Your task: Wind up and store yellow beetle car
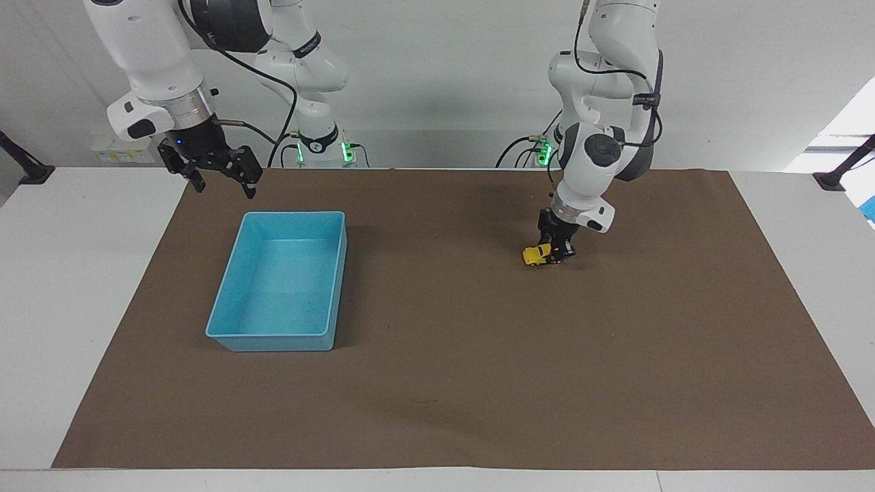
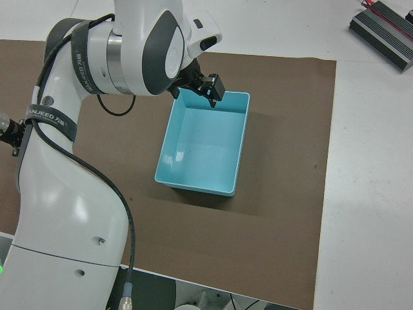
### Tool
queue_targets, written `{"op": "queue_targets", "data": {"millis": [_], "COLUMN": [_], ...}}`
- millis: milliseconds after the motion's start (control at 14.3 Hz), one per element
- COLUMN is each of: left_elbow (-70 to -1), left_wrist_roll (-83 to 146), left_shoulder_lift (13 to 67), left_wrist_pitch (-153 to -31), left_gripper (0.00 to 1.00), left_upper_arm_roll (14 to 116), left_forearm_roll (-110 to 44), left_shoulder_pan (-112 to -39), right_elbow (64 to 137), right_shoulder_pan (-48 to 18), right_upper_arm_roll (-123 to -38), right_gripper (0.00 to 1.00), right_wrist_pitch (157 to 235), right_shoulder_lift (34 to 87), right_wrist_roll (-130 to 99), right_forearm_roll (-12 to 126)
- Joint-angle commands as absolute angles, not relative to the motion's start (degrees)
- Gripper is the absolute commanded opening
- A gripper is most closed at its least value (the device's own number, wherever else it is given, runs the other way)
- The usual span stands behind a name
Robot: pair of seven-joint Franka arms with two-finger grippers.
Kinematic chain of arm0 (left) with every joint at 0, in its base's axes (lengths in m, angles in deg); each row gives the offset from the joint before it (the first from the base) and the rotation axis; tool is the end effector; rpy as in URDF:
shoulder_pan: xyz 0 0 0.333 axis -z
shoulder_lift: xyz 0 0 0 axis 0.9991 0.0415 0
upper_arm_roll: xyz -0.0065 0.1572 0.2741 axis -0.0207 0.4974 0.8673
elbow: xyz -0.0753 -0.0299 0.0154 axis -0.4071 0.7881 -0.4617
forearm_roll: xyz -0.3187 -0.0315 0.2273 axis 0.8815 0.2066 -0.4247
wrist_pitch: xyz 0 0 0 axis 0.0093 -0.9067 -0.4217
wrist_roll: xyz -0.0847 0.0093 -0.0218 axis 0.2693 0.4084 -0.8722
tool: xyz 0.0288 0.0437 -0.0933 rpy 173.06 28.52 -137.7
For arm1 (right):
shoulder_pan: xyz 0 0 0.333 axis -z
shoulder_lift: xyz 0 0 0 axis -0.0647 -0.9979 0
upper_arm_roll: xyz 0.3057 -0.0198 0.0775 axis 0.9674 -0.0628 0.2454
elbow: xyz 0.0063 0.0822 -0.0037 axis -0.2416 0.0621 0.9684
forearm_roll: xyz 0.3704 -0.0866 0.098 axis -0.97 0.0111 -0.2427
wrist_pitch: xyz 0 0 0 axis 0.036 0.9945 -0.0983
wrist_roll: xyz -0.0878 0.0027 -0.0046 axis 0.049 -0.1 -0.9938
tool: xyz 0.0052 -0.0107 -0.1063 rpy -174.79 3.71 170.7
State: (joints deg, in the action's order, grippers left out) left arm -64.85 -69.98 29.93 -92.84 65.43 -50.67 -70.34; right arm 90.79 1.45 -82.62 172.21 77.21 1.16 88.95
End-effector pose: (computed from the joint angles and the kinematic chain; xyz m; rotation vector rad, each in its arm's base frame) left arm 0.4592 -0.1666 0.3104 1.9291 2.4224 -0.1224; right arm 0.5516 -0.0060 0.6122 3.1073 -0.2465 0.0291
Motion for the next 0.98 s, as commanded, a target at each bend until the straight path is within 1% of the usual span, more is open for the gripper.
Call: {"op": "queue_targets", "data": {"millis": [0,210,420,490,559,699,769,909], "left_elbow": [-66.93,-67.29,-67.38,-67.29,-67.20,-66.50,-65.10,-60.02], "left_wrist_roll": [-64.72,-60.32,-60.14,-59.79,-59.70,-59.96,-60.31,-60.66], "left_shoulder_lift": [31.18,31.09,31.18,31.18,31.18,31.53,31.18,30.48], "left_wrist_pitch": [-94.95,-94.95,-94.95,-94.95,-94.95,-94.52,-92.77,-84.10], "left_gripper": [0.00,0.00,0.00,0.04,0.21,1.00,1.00,1.00], "left_upper_arm_roll": [65.57,65.66,65.84,65.93,65.93,65.93,65.93,66.10], "left_forearm_roll": [-50.78,-50.86,-51.39,-51.39,-51.39,-51.39,-51.39,-51.39], "left_shoulder_pan": [-76.09,-80.14,-81.29,-81.29,-81.29,-81.29,-81.29,-81.38], "right_elbow": [91.16,91.16,91.16,91.16,91.16,91.16,91.16,91.16], "right_shoulder_pan": [2.18,2.18,2.18,2.18,2.18,2.18,2.18,2.18], "right_upper_arm_roll": [-82.34,-82.34,-82.25,-82.34,-82.25,-82.25,-82.34,-82.25], "right_gripper": [1.00,1.00,1.00,1.00,1.00,1.00,1.00,1.00], "right_wrist_pitch": [172.32,172.32,172.41,172.41,172.32,172.32,172.41,172.32], "right_shoulder_lift": [77.47,77.46,77.55,77.47,77.55,77.46,77.55,77.55], "right_wrist_roll": [0.18,0.18,0.18,0.18,0.18,0.18,0.18,0.18], "right_forearm_roll": [88.55,88.55,88.55,88.55,88.55,88.55,88.55,88.55]}}
